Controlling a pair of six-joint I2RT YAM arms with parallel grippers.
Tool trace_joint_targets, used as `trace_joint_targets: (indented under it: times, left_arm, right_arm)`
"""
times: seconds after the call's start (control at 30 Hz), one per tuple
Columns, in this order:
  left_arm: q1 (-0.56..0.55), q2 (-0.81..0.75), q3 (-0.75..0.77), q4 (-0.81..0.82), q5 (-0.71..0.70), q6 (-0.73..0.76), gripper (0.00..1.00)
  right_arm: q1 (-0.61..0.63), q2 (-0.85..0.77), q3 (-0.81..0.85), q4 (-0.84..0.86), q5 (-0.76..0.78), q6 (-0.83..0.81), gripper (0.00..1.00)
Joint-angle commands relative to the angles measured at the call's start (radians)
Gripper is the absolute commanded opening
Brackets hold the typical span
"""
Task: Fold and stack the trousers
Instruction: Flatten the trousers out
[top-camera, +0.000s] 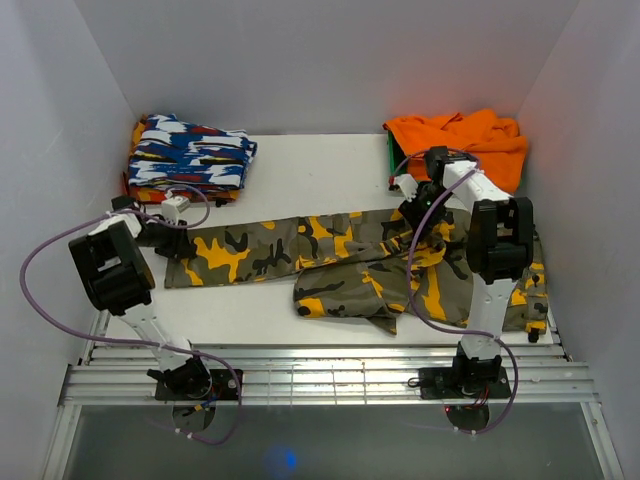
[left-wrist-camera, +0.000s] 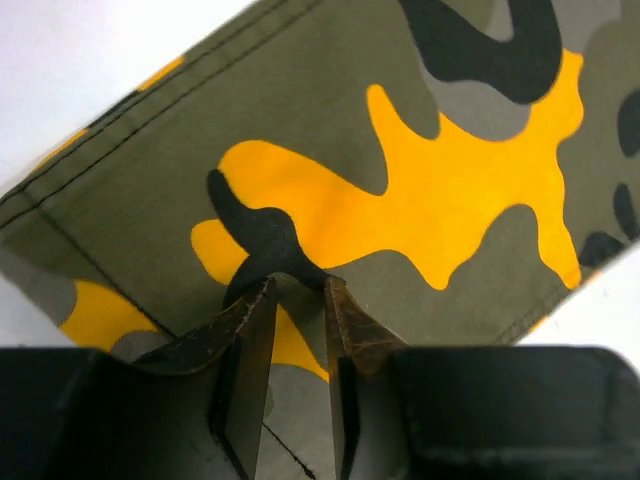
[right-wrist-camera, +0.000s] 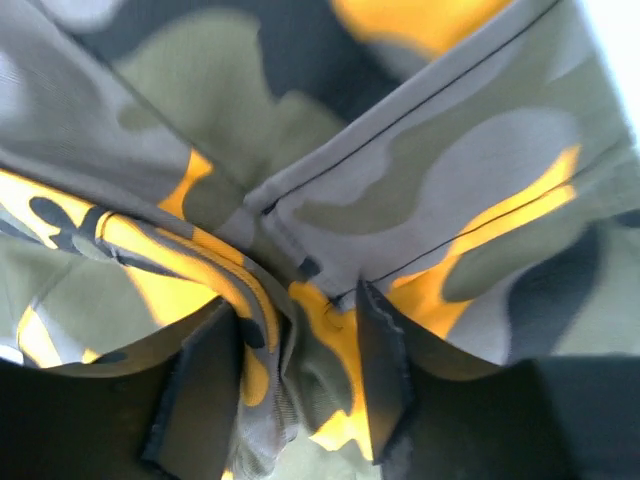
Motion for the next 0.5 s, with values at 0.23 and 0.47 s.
trace_joint_targets:
  times: [0.23, 0.47]
  left_arm:
    - [-0.032, 0.21, 0.357, 0.075, -0.164, -0.259, 0.39]
    - [-0.183, -0.162, 0.356, -0.226, 0.215, 0.073, 0.59]
  right_arm:
    - [-0.015, 0.012, 0.282, -0.112, -0.098, 0.172, 0.82]
    - [-0.163, -0.197, 0.126, -0.214, -0.136, 0.102, 0.91]
